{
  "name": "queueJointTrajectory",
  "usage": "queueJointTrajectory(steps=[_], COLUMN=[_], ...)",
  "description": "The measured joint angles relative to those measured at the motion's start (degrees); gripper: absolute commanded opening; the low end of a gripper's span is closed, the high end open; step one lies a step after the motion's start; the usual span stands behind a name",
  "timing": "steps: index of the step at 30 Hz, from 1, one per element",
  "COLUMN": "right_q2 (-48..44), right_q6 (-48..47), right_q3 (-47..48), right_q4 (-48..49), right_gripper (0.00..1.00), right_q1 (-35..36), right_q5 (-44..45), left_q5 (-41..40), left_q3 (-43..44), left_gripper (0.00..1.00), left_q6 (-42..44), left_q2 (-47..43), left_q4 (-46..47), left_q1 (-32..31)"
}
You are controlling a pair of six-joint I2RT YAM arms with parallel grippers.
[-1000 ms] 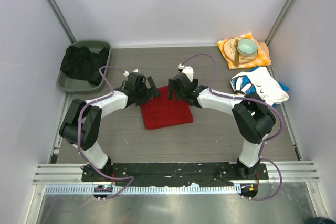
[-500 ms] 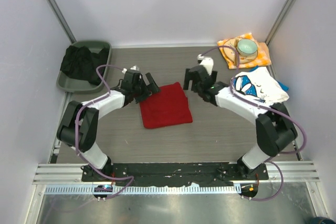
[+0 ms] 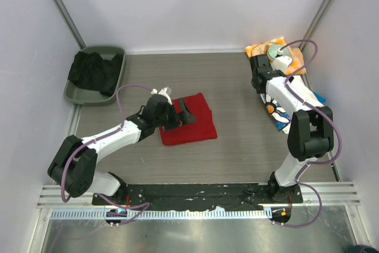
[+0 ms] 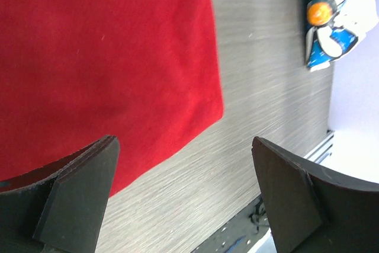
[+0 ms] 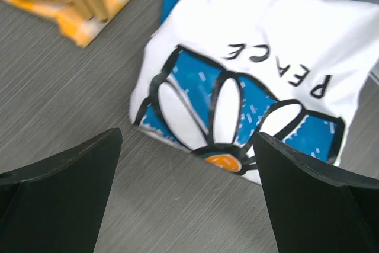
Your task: Fold and stack the t-shirts
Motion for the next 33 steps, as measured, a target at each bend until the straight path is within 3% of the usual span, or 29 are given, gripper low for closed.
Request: queueJointTrajectory(steps=[8, 16, 27, 33], right_q2=[4.8, 11.4, 17.5, 20.2], right_q6=[11.1, 17.3, 17.5, 12.7], right_q3=[8.1, 9.1, 9.1, 10.8], right_q4=[-9.6, -13.0, -12.1, -11.3], right_gripper=[1.00, 1.00, 1.00, 1.00], right_q1=[-6.9, -11.1, -14.0, -14.3], right_q5=[3.9, 2.2, 0.3, -0.4], left_q5=[1.2, 4.0, 5.4, 6.2], left_q3=[-9.0, -9.6, -10.0, -10.0], left_gripper=[1.00, 1.00, 1.00, 1.00], left_q6=[-1.7, -2.1, -1.7, -1.6], left_q2=[0.8, 4.2, 5.2, 5.9], left_q4=[2.6, 7.4, 9.6, 10.5], left_q1=[-1.8, -2.7, -2.7, -2.7])
